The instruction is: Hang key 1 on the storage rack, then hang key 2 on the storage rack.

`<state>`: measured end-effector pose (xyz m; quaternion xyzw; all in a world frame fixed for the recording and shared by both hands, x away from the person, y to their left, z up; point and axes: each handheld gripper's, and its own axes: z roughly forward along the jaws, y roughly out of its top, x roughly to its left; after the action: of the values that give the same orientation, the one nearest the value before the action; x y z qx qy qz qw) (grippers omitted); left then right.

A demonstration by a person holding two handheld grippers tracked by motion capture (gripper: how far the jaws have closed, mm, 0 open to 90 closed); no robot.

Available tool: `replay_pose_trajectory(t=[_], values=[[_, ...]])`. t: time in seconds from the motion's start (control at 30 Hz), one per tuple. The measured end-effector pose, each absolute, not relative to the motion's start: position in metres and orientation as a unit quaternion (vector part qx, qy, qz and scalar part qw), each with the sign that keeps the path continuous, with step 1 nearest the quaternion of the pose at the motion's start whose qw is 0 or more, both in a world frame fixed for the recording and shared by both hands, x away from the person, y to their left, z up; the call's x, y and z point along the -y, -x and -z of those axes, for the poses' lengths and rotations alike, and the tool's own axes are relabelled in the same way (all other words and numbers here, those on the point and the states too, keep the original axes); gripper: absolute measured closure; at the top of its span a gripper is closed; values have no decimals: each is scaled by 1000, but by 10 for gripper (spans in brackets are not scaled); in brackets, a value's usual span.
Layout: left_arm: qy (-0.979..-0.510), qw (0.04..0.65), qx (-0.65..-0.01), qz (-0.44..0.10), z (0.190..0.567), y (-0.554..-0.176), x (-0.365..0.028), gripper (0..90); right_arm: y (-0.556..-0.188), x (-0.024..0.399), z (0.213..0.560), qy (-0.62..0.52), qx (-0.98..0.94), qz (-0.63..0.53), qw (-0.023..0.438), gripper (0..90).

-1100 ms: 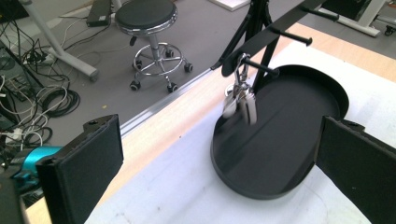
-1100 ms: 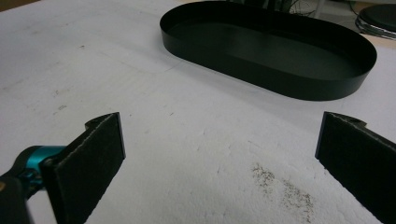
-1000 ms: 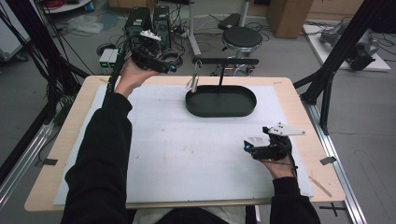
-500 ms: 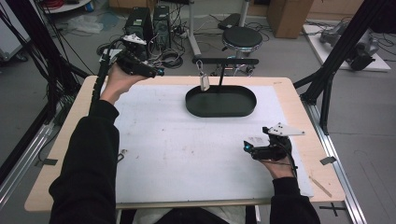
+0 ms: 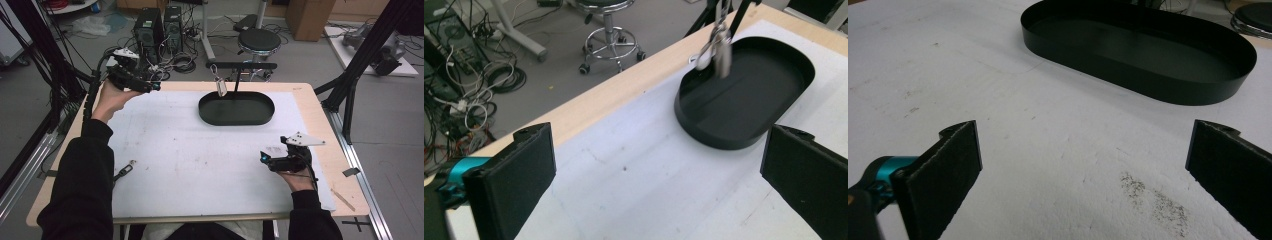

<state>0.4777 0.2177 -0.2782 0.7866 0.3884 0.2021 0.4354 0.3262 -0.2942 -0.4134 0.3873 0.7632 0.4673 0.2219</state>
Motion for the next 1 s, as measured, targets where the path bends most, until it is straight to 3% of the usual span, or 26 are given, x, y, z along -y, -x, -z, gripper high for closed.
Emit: replay_pose_trajectory(t=[1.0], values=[[-821, 406, -374, -148, 335, -402, -251, 17, -327, 293, 413, -386, -765, -465, 222, 6]])
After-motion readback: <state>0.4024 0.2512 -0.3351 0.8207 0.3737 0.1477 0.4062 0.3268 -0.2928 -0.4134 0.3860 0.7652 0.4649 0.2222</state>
